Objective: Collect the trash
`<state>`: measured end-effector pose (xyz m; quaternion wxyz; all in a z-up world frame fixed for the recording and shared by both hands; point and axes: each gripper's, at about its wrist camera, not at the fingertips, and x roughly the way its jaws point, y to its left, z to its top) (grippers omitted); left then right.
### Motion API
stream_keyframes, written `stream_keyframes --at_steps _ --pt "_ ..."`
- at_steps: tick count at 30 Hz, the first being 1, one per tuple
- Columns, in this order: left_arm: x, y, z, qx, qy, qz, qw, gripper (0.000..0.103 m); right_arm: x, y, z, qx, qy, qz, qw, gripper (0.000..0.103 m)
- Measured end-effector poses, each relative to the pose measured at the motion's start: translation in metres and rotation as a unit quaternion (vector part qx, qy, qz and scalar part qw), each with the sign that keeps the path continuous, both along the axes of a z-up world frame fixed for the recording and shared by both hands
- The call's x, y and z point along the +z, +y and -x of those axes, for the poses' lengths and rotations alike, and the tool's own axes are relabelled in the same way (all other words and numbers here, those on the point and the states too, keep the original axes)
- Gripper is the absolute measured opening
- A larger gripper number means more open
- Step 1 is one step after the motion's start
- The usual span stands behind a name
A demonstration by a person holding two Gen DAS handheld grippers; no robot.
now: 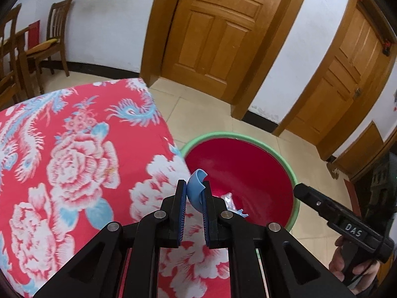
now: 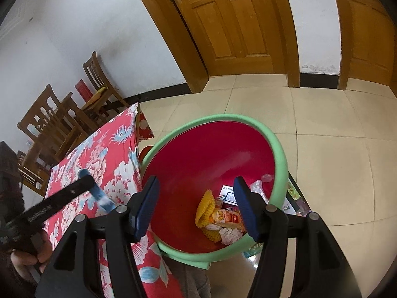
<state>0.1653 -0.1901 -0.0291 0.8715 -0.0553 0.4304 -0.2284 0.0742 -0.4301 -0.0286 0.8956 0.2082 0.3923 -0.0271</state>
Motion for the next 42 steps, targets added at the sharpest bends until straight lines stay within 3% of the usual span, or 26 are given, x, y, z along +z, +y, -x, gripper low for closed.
stream_keyframes --at_steps 11,13,15,17,31,42 --pt "-0.018 -0.041 0.001 -0.058 0.005 0.001 0.9983 0.012 0.007 -0.015 0.011 -0.022 -0.008 0.004 1.0 0.063" --pt "-0.019 -0.044 0.0 -0.061 0.007 -0.002 0.9981 0.019 0.008 -0.016 0.013 -0.026 -0.008 0.005 1.0 0.063" --pt "-0.018 -0.044 0.0 -0.057 0.008 -0.002 0.9983 0.043 0.008 -0.018 0.014 -0.028 -0.008 0.005 1.0 0.063" --pt "-0.017 -0.043 0.001 -0.055 0.003 -0.001 0.9985 0.049 0.008 -0.019 0.015 -0.029 -0.008 0.005 1.0 0.063" --pt "0.0 -0.018 0.02 -0.028 -0.011 -0.012 0.9995 0.05 0.017 -0.001 0.022 -0.011 -0.015 0.008 1.0 0.063" --pt "0.018 0.031 0.042 0.034 -0.04 -0.035 0.998 0.063 0.025 0.04 0.027 0.026 -0.017 0.007 0.999 0.066"
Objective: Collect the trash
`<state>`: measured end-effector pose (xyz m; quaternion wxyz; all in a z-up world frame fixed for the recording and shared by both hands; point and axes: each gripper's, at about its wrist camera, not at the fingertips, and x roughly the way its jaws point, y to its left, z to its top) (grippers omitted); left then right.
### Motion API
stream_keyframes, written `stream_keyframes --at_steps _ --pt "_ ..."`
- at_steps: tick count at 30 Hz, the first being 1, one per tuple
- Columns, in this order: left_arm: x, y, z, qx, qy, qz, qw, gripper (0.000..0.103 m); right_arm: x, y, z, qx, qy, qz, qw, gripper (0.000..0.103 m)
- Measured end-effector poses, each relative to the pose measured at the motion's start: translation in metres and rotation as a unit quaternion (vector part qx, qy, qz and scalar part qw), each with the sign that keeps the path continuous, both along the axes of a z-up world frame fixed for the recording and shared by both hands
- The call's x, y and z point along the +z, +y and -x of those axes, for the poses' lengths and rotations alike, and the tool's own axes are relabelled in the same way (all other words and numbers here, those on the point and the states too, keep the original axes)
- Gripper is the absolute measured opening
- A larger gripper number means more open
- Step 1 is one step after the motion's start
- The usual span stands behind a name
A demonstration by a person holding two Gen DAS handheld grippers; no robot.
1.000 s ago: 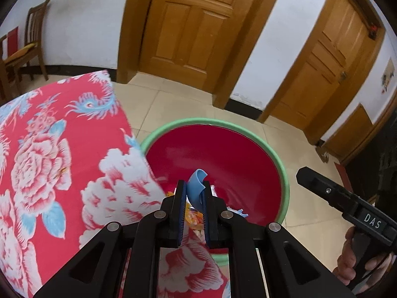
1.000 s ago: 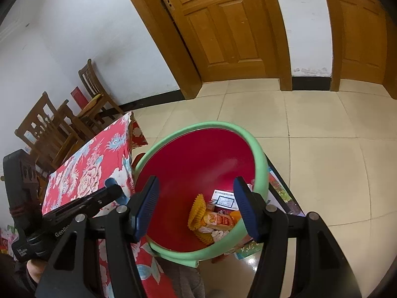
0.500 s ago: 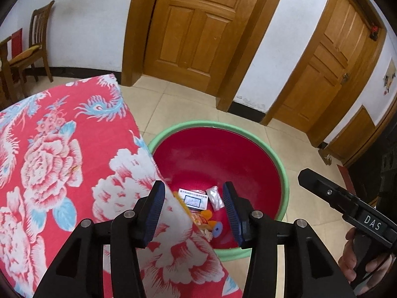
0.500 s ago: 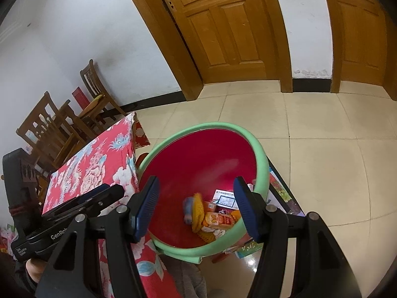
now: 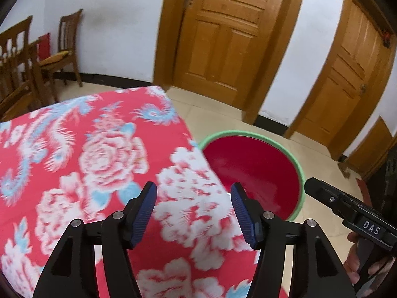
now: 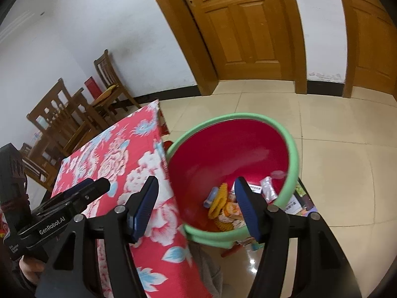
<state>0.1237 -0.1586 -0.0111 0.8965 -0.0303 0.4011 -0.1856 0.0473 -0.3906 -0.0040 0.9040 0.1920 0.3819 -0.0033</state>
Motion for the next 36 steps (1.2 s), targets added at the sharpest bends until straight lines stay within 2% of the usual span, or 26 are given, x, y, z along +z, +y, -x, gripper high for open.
stream_keyframes --at_steps 4,11,14,22,36 --pt "0.005 0.02 0.01 0.023 -0.006 -0.004 0.9997 0.064 0.005 0.018 0.003 0.016 -0.004 0.002 1.0 0.068" --pt "0.012 0.053 0.023 0.067 -0.012 -0.01 0.9977 0.071 0.014 0.052 0.01 0.042 -0.011 0.014 0.999 0.072" --pt "0.014 0.068 0.029 0.088 -0.011 -0.011 0.996 0.072 0.017 0.063 0.013 0.046 -0.012 0.018 0.999 0.075" --pt "0.023 0.099 0.046 0.132 -0.016 -0.017 0.991 0.072 0.027 0.094 0.024 0.072 -0.022 0.028 0.997 0.075" --pt "0.034 0.121 0.075 0.16 -0.03 -0.014 0.9866 0.072 0.041 0.126 0.045 0.095 -0.04 0.037 0.994 0.075"
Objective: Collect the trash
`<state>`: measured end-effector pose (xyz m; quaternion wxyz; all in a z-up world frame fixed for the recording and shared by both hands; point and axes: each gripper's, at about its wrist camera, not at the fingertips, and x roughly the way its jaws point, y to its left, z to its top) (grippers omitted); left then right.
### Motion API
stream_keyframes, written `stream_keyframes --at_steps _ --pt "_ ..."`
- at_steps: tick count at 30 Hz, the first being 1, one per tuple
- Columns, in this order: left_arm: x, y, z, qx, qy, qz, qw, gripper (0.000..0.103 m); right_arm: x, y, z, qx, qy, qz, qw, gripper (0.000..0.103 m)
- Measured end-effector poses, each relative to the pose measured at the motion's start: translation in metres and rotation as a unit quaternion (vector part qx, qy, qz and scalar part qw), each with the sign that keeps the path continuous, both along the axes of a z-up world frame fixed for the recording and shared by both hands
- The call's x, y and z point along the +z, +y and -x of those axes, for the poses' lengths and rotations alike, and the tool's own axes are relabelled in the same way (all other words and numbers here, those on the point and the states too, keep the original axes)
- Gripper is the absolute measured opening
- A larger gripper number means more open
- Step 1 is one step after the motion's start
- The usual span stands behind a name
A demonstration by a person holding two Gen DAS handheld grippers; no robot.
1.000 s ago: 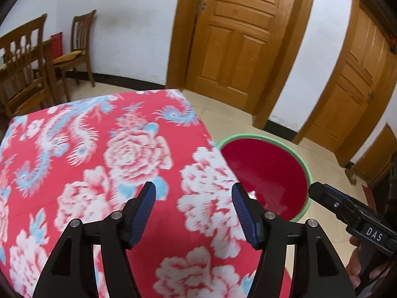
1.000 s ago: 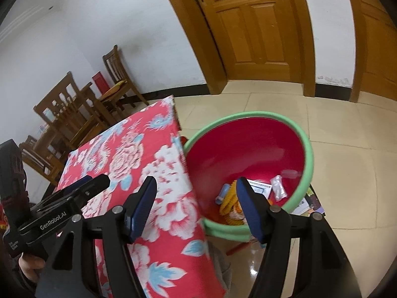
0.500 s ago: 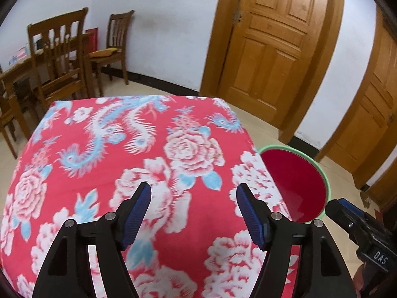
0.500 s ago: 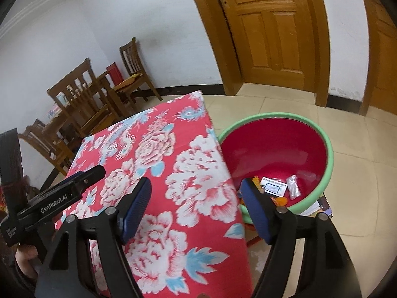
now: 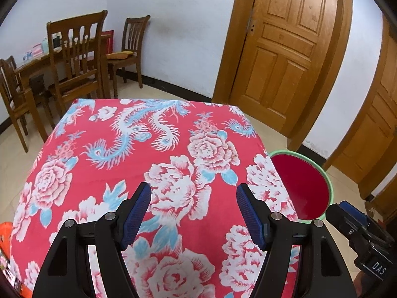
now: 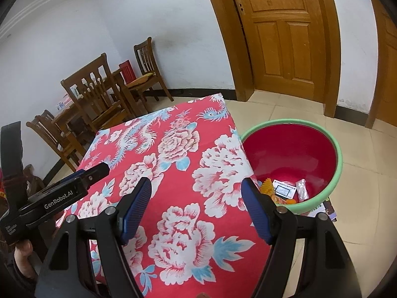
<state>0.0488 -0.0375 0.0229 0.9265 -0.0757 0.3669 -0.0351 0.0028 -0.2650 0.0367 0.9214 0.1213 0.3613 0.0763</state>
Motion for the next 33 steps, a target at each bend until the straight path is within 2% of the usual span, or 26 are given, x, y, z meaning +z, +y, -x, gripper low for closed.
stream_keyframes --at_steps 15,33 --pt "0.009 0.007 0.017 0.007 -0.018 0.002 0.9998 0.072 0.007 0.006 0.009 0.001 -0.01 0.002 1.0 0.075" --pt "0.011 0.007 0.02 0.003 -0.022 0.001 0.9998 0.072 0.009 0.007 0.009 0.002 -0.012 0.002 1.0 0.075"
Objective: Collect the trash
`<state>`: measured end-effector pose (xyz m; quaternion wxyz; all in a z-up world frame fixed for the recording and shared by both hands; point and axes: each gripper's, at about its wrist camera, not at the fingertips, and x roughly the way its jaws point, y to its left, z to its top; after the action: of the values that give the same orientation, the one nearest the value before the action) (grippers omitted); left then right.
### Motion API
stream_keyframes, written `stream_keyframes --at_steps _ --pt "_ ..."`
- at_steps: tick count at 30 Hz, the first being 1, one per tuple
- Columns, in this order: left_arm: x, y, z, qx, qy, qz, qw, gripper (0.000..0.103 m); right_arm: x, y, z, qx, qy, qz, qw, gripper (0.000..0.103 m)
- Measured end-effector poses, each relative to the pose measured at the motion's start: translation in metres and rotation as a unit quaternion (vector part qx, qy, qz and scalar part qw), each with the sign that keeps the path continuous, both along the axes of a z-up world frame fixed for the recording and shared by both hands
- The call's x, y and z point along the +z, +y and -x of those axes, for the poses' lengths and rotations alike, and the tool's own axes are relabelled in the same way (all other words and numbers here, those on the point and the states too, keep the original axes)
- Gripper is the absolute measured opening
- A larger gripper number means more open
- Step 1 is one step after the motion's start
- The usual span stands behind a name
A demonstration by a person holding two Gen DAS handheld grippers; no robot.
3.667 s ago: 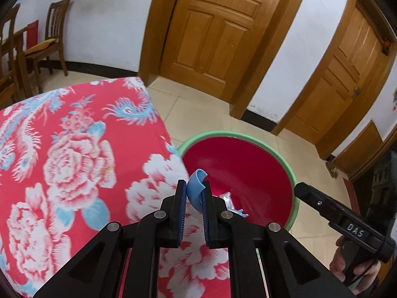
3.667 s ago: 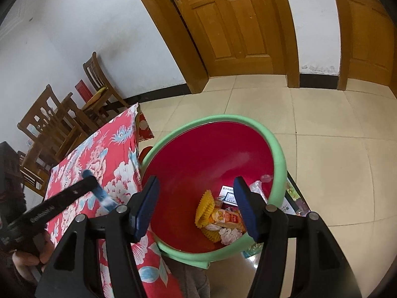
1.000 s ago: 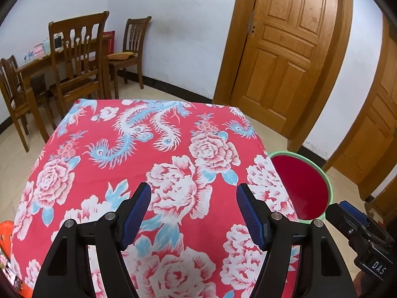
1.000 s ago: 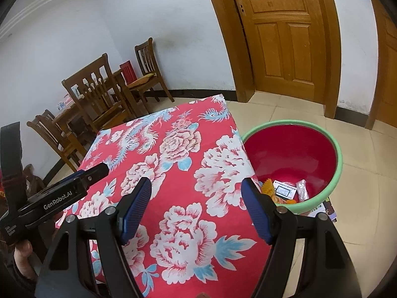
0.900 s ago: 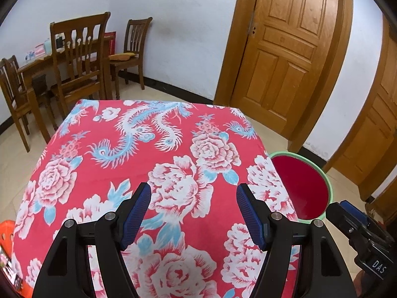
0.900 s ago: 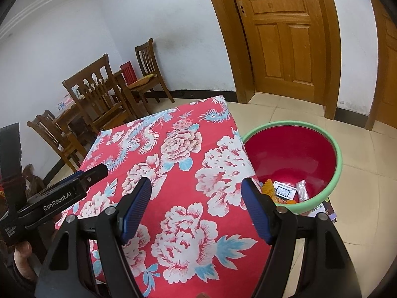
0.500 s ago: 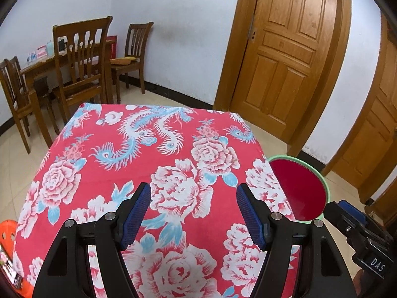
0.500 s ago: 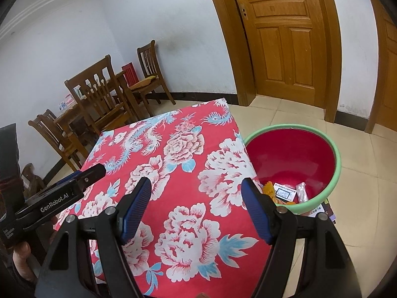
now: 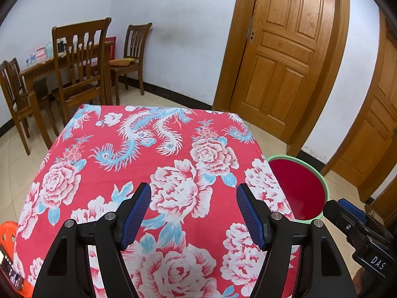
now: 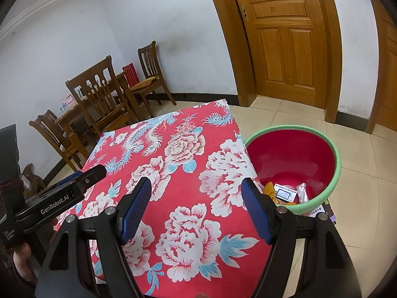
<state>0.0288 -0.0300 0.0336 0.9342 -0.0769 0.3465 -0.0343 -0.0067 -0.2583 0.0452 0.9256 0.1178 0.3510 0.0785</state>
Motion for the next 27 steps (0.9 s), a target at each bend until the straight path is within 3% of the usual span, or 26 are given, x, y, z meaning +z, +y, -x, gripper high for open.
stream_keyframes --at_steps 27 --pt "-0.0001 0.0018 -0.0006 0.002 0.002 0.002 1.0 0.072 0.0004 0.0012 0.0001 0.001 -0.001 0.001 1.0 0.075"
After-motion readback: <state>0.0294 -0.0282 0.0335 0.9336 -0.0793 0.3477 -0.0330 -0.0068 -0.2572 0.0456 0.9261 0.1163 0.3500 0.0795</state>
